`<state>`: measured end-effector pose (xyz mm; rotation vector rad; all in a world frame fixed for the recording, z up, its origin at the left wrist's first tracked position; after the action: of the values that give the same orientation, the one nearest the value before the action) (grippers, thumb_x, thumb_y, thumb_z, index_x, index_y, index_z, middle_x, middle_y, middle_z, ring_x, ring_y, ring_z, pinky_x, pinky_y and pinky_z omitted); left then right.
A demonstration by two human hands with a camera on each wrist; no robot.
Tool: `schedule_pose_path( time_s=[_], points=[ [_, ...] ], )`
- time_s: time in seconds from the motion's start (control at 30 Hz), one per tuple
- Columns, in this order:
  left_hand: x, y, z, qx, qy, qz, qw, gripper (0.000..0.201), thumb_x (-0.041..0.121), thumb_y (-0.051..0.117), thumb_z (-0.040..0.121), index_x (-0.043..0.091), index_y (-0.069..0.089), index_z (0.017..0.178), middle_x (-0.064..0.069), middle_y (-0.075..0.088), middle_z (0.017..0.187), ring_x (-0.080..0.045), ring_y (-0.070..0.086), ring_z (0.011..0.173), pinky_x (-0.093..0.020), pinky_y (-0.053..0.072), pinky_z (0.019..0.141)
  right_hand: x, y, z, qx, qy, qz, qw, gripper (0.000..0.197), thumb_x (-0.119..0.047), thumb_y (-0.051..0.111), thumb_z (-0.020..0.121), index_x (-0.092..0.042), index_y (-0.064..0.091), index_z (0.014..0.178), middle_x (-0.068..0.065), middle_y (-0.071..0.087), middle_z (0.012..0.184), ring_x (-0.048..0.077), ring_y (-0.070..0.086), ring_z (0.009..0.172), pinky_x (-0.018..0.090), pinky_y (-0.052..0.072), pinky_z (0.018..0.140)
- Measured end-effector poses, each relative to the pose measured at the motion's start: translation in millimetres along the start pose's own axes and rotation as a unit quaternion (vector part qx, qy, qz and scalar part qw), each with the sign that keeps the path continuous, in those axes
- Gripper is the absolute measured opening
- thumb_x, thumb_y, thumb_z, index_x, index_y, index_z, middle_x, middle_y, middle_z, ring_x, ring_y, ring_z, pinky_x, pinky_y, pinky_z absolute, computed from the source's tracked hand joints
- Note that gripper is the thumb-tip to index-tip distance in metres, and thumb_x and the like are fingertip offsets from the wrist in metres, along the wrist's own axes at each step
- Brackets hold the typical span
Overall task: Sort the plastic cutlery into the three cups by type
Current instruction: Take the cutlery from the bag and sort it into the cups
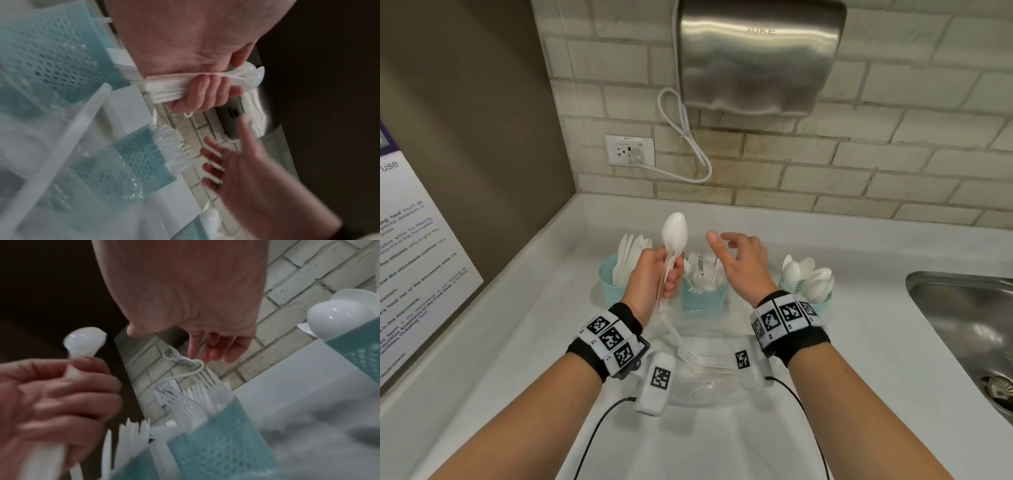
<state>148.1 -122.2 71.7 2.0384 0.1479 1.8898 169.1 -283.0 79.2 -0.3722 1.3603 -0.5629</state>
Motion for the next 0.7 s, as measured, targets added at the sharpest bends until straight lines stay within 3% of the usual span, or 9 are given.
schedule_pose_path(
  time_s=[0.1,0.17,0.23,0.33,0.43,0.53,0.6,0.63,0.7],
  points=[
    [-1.7,20.4,-2.5,0.008,0.103,0.205,0.973,0.025,0.024,0.034,0.088,0.01,0.055,0.089,0.007,0.042,0.065,-0.005,0.038,0.056,-0.022,0.033,0.057,-14.5,-8.3,-12.4,-0.048,-0.042,0.11,0.992,0.047,-0.054,0.054,0.087,-0.023,0.056,0.121,0.0,0.053,0.115,0.017,0.049,0.113,0.025,0.038,0.092],
    [-7.9,39.8,-1.7,-0.025,0.182,0.342,0.921,0.032,0.019,0.03,0.087,0.01,0.052,0.108,0.007,0.052,0.086,-0.002,0.049,0.08,-0.022,0.041,0.077,-16.7,-12.2,-18.1,-0.057,-0.043,0.157,0.985,0.049,-0.057,0.062,0.079,-0.024,0.055,0.115,0.003,0.057,0.112,0.015,0.057,0.103,0.02,0.044,0.086],
    [-18.1,56.7,1.4,-0.029,0.226,0.437,0.87,0.035,0.02,0.028,0.09,0.007,0.048,0.116,-0.003,0.053,0.105,-0.013,0.049,0.101,-0.03,0.041,0.092,-15.9,-24.1,-21.0,-0.012,-0.043,0.168,0.985,0.037,-0.044,0.065,0.083,-0.017,0.055,0.107,0.001,0.057,0.1,0.008,0.056,0.087,0.008,0.043,0.074],
    [-26.0,87.0,3.6,-0.046,0.219,0.441,0.869,0.031,0.017,0.031,0.1,0.007,0.043,0.127,-0.006,0.051,0.115,-0.017,0.046,0.108,-0.029,0.038,0.095,-6.3,-55.4,-19.8,0.061,-0.036,0.144,0.987,0.011,-0.021,0.056,0.094,-0.012,0.051,0.099,-0.009,0.053,0.084,0.001,0.051,0.075,0.002,0.04,0.062],
    [-31.4,117.3,9.1,-0.115,0.18,0.456,0.864,0.031,0.026,0.035,0.101,0.012,0.046,0.126,-0.002,0.056,0.11,-0.017,0.053,0.1,-0.031,0.043,0.086,10.3,-91.8,-17.3,0.108,0.002,0.117,0.987,0.012,-0.025,0.048,0.097,-0.014,0.047,0.103,-0.008,0.051,0.08,0.006,0.051,0.07,0.014,0.041,0.059],
    [-46.2,132.0,24.5,-0.151,0.156,0.633,0.743,0.035,0.033,0.044,0.096,0.012,0.051,0.122,-0.008,0.052,0.118,-0.025,0.047,0.113,-0.037,0.041,0.092,31.5,-123.2,-12.9,0.17,0.041,0.086,0.981,0.011,-0.025,0.043,0.099,-0.015,0.041,0.103,-0.002,0.05,0.08,0.01,0.048,0.066,0.021,0.038,0.056],
    [-60.3,134.9,30.6,-0.16,0.128,0.723,0.66,0.045,0.039,0.048,0.093,0.018,0.046,0.133,-0.007,0.044,0.13,-0.025,0.037,0.124,-0.039,0.037,0.1,45.2,-139.0,-12.7,0.233,0.047,0.069,0.969,0.008,-0.02,0.042,0.099,-0.013,0.043,0.104,0.003,0.051,0.092,0.017,0.05,0.077,0.026,0.037,0.066],
    [-65.3,136.4,31.9,-0.152,0.121,0.739,0.645,0.048,0.04,0.05,0.092,0.021,0.045,0.135,-0.006,0.041,0.132,-0.024,0.034,0.126,-0.04,0.035,0.1,51.0,-144.0,-13.1,0.26,0.042,0.067,0.962,0.009,-0.018,0.041,0.099,-0.012,0.045,0.104,0.006,0.05,0.099,0.02,0.049,0.083,0.026,0.037,0.072],
    [-72.0,140.1,34.4,-0.121,0.136,0.735,0.654,0.044,0.04,0.052,0.091,0.022,0.048,0.131,-0.004,0.042,0.13,-0.023,0.035,0.125,-0.038,0.035,0.097,60.2,-145.4,-13.0,0.28,0.03,0.046,0.958,0.012,-0.016,0.042,0.099,-0.008,0.048,0.106,0.008,0.047,0.104,0.02,0.047,0.088,0.024,0.034,0.075]
  ],
)
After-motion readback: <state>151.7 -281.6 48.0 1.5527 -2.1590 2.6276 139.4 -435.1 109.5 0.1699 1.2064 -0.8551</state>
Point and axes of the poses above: each hand's wrist, its own z-axis towards the middle knuckle, its own y-axis out of the palm, x = y × z, the point moved 3 cm from there along z, towards the middle knuckle
